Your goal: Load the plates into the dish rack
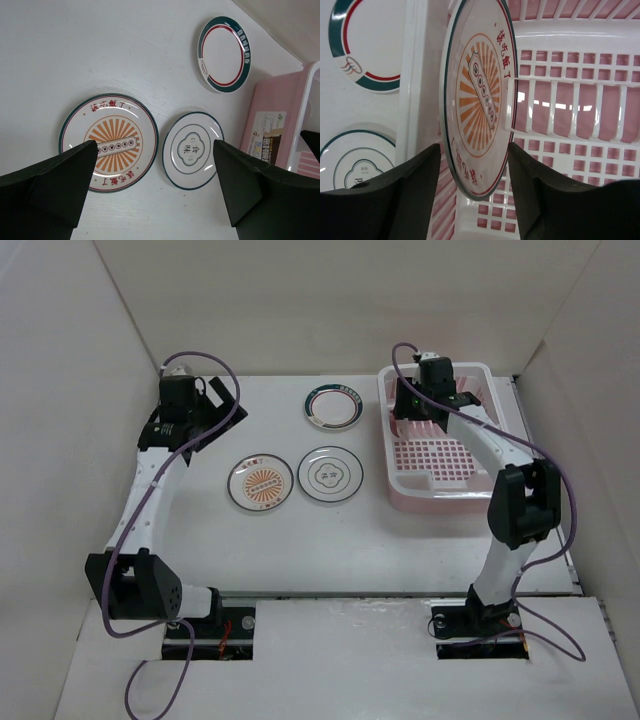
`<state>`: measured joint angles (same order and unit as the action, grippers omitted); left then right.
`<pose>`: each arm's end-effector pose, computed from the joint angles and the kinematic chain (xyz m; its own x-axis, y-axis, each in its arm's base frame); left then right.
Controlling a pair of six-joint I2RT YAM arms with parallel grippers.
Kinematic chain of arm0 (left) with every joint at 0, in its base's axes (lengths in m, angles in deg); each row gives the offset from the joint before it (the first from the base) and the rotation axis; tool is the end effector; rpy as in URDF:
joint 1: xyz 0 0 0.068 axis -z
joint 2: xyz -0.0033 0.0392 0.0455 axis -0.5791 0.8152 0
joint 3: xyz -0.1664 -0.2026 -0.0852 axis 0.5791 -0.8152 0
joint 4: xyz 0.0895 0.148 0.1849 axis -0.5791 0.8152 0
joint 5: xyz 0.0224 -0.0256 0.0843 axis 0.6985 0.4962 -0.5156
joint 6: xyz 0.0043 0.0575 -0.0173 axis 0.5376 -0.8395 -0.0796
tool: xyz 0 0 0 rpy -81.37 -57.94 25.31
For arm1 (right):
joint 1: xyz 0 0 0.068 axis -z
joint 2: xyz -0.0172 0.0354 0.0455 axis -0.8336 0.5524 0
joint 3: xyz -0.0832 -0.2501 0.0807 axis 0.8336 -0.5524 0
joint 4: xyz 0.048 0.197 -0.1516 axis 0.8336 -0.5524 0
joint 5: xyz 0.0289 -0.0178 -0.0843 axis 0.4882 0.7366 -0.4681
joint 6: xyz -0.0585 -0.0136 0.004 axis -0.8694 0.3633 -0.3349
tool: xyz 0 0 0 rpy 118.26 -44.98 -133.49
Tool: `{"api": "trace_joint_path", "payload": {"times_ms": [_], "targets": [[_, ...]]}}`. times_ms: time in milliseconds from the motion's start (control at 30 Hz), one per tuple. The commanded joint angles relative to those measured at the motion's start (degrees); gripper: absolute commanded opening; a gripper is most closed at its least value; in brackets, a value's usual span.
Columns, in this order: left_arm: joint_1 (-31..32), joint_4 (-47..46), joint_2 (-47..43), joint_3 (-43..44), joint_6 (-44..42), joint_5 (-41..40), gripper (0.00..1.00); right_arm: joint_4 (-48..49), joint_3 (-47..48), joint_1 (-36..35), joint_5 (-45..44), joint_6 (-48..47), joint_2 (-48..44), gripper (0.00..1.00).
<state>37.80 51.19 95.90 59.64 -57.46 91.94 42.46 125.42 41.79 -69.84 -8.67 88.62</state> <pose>0.3020 -0.0183 0.3728 -0.4853 -0.5045 -0.7141 -0.1222 0.8478 -0.5160 0.4170 0.1075 0.2887 -0.6345 0.0159 -0.7728 -0.1154 0.9866 0.1151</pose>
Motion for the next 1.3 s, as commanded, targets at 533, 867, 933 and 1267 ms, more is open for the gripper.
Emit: {"api": "trace_joint_path", "payload": {"times_ms": [533, 867, 933, 1267], "targets": [[-5.0, -7.5, 2.9, -22.0, 5.5, 3.7, 1.00, 5.0, 2.7, 2.7, 33.7, -2.2, -23.2, 1.00], [-5.1, -22.0, -5.6, -41.2, 14.7, 8.8, 1.00, 7.3, 5.3, 0.9, 44.6, -2.8, -23.2, 1.00], [-5.1, -24.5, -5.6, -43.6, 15.3, 8.2, 1.00, 7.8, 5.3, 0.4, 45.1, -2.8, -23.2, 1.00], [-5.1, -35.1, -2.9, -49.6, 21.4, 7.6, 0.81, 8.8, 5.3, -0.2, 46.3, -2.8, -22.6, 1.00]]}}
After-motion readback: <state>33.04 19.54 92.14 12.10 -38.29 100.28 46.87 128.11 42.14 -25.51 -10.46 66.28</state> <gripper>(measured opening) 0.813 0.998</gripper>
